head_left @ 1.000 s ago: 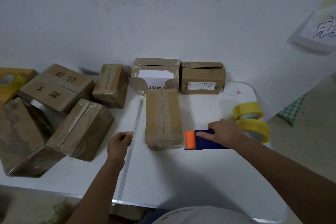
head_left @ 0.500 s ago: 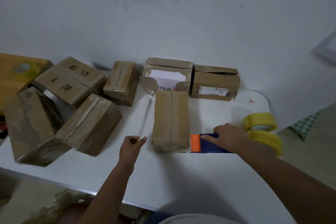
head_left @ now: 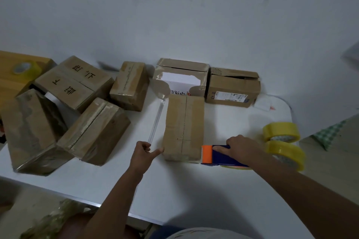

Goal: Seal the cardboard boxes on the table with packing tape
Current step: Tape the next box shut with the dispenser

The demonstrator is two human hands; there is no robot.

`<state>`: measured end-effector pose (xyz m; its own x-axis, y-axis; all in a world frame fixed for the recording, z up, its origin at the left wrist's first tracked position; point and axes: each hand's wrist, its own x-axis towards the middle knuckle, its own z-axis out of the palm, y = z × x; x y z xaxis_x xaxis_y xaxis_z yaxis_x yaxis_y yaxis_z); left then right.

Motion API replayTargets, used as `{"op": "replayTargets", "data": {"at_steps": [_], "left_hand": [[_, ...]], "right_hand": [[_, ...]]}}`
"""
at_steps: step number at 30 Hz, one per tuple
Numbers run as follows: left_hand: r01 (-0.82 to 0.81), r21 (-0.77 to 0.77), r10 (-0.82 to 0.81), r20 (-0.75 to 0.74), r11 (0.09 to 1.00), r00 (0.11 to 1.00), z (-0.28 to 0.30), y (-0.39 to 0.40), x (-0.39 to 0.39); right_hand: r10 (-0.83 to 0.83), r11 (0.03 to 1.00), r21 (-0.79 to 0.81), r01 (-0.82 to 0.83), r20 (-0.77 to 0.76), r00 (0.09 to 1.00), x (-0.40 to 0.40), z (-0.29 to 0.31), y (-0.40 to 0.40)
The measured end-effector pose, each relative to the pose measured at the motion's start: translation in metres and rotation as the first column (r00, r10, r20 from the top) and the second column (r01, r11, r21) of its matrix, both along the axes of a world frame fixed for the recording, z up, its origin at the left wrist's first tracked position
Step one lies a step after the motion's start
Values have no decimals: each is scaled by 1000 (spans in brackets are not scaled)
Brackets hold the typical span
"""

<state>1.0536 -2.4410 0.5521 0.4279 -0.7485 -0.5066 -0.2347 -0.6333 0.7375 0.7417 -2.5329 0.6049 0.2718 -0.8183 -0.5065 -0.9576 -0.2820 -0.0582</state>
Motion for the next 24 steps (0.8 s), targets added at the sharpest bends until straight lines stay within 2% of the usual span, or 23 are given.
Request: {"op": "replayTargets", "data": {"at_steps": [5, 13, 18, 21, 24], "left_hand": [[57, -8, -57, 44, 998, 997, 7, -16, 29], [192, 37, -192, 19, 981, 981, 4, -20, 42], [142, -26, -139, 78, 990, 987, 1, -24, 49], [213, -4, -210, 147, 977, 967, 5, -29, 52], [326, 31, -322, 267, 945, 908, 10, -34, 54]], "right_hand": [[-60, 998, 5, 59, 40, 997, 24, -16, 36], [-127, 992, 3, 127, 54, 990, 29, -21, 52], [-133, 991, -7, 134, 59, 989, 28, -23, 59], [-133, 991, -17, 134, 47, 990, 28, -22, 61], [-142, 989, -22, 143, 53, 988, 30, -19, 61]]}}
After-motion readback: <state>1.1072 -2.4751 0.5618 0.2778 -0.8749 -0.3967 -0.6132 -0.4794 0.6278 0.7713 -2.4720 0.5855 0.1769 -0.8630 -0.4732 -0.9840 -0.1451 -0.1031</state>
